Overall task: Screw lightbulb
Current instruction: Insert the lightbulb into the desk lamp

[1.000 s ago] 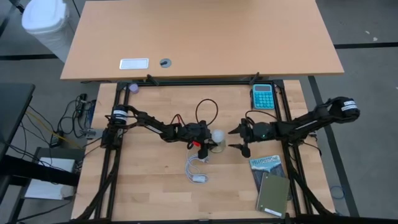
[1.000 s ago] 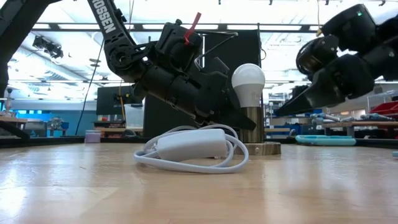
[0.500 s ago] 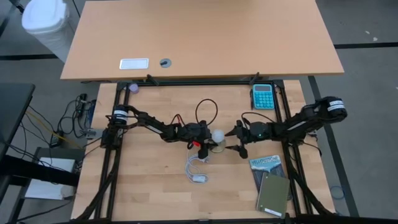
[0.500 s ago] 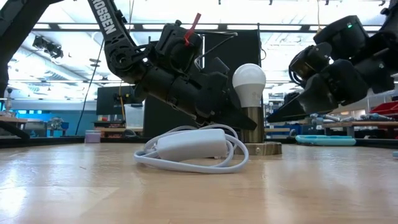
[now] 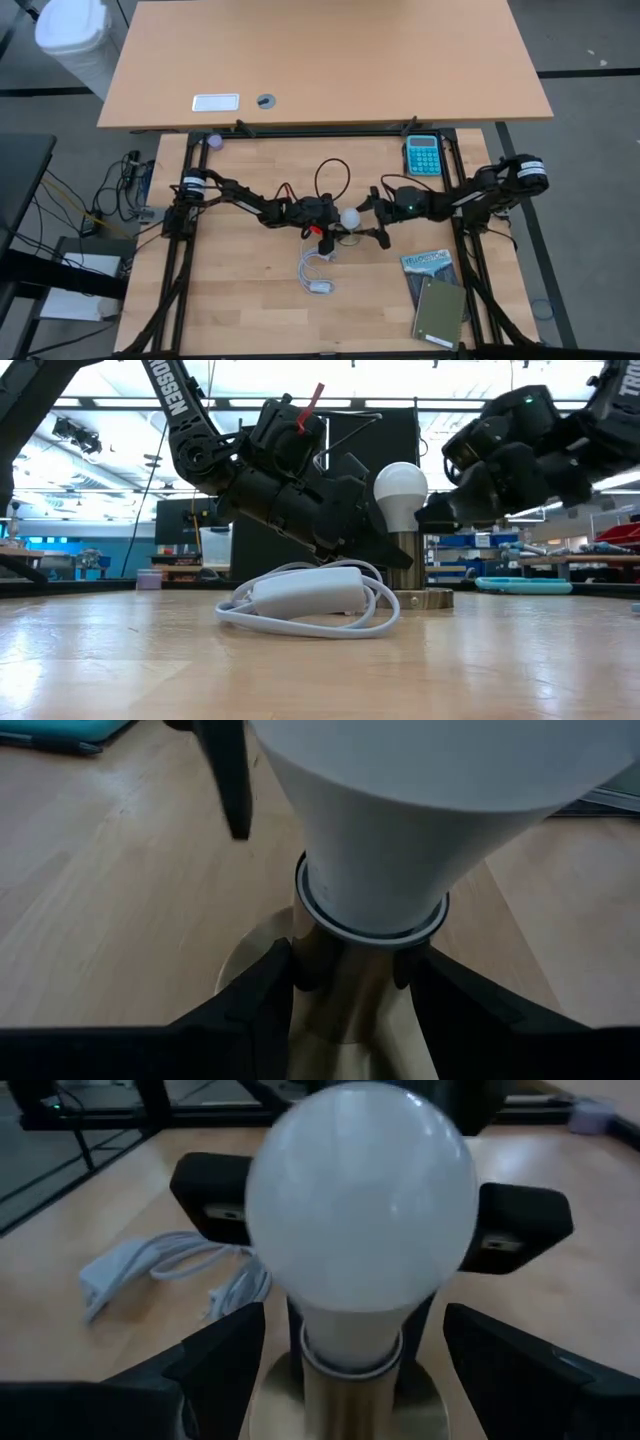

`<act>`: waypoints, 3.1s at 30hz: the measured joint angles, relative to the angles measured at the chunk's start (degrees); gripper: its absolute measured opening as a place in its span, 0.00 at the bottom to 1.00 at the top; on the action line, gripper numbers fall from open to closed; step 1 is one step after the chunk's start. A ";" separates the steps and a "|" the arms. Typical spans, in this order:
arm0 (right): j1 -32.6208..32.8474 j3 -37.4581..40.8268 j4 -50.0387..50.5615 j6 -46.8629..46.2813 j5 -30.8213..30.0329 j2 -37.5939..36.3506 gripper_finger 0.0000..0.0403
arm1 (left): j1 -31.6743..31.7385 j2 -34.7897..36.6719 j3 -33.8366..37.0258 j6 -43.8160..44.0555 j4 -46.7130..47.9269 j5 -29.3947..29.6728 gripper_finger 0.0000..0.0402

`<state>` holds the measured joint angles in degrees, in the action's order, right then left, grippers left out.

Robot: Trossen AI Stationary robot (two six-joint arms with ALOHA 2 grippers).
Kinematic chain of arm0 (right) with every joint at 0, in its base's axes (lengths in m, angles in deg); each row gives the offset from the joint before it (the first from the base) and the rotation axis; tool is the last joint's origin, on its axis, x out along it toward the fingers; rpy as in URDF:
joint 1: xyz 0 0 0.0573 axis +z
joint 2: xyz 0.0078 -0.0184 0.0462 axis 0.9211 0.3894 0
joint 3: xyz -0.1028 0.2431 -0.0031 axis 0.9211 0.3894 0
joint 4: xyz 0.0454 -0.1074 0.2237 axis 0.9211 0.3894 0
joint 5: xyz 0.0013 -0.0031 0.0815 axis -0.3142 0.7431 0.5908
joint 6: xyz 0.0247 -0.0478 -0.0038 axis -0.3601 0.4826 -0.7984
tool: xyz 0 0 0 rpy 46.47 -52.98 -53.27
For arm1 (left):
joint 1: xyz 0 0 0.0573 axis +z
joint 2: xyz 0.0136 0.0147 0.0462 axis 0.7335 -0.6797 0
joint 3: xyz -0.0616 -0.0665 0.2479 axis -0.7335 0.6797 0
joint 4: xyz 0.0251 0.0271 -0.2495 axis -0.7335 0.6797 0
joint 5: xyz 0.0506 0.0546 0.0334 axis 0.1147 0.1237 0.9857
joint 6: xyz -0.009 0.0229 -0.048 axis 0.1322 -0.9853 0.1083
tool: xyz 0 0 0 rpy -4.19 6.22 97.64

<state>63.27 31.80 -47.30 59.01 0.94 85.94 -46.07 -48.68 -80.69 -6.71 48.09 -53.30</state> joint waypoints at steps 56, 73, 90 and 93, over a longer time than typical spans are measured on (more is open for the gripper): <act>3.63 -1.64 -1.58 -1.33 -6.19 1.79 0.55 | 0.00 -0.02 0.00 2.72 0.02 2.32 0.47; 7.70 -1.62 -1.28 -6.68 -21.98 1.84 0.49 | -0.02 -0.09 0.02 5.13 -0.72 10.04 0.47; 14.34 -9.56 -0.53 -12.35 -42.53 10.71 0.49 | -0.71 0.04 0.11 6.23 -0.87 16.17 0.47; 16.39 -9.77 -0.16 -12.68 -46.69 11.04 0.48 | -1.35 -0.02 0.07 5.93 -0.83 17.91 0.47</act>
<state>79.67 22.03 -47.47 46.33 -45.75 96.98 -47.42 -48.70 -80.63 -0.78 47.26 -35.39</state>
